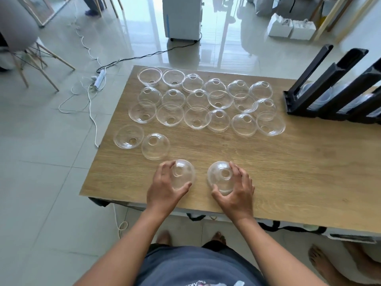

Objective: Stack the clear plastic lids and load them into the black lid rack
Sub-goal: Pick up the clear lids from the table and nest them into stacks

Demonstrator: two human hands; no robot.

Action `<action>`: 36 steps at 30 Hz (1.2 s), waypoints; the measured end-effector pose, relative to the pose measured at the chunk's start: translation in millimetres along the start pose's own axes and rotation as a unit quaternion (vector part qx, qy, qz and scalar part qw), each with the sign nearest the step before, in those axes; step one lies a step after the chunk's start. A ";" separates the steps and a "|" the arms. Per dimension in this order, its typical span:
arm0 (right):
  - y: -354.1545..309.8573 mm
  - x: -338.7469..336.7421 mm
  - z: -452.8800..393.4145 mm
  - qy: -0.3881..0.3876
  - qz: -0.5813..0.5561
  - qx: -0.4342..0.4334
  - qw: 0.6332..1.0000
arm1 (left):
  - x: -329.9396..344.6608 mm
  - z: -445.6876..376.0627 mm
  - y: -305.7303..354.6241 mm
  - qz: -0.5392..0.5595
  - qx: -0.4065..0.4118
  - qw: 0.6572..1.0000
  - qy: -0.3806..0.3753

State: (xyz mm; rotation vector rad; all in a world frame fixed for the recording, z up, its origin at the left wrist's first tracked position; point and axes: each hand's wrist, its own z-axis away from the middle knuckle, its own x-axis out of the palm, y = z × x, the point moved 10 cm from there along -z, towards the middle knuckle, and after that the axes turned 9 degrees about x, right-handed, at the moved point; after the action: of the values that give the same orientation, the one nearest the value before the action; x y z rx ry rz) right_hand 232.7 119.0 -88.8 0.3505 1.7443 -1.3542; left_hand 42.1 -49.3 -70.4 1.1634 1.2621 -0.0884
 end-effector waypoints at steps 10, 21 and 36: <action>5.3 0.7 1.1 -0.025 -0.034 0.025 0.999 | 7.2 6.2 -11.8 0.018 0.022 1.000 0.003; -133.2 15.5 -46.0 -0.098 0.018 -0.110 0.989 | 8.2 12.0 -22.1 0.054 0.024 0.998 0.007; -208.7 159.9 -65.4 -0.241 0.214 -0.137 0.936 | 17.2 5.8 -30.8 -0.020 -0.044 0.999 -0.025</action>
State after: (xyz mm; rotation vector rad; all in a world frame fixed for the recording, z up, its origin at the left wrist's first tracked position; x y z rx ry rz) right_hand -30.5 55.8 -76.3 0.2007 1.3196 -0.7843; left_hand 33.5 -59.0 -103.7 1.0549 1.2340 -0.0905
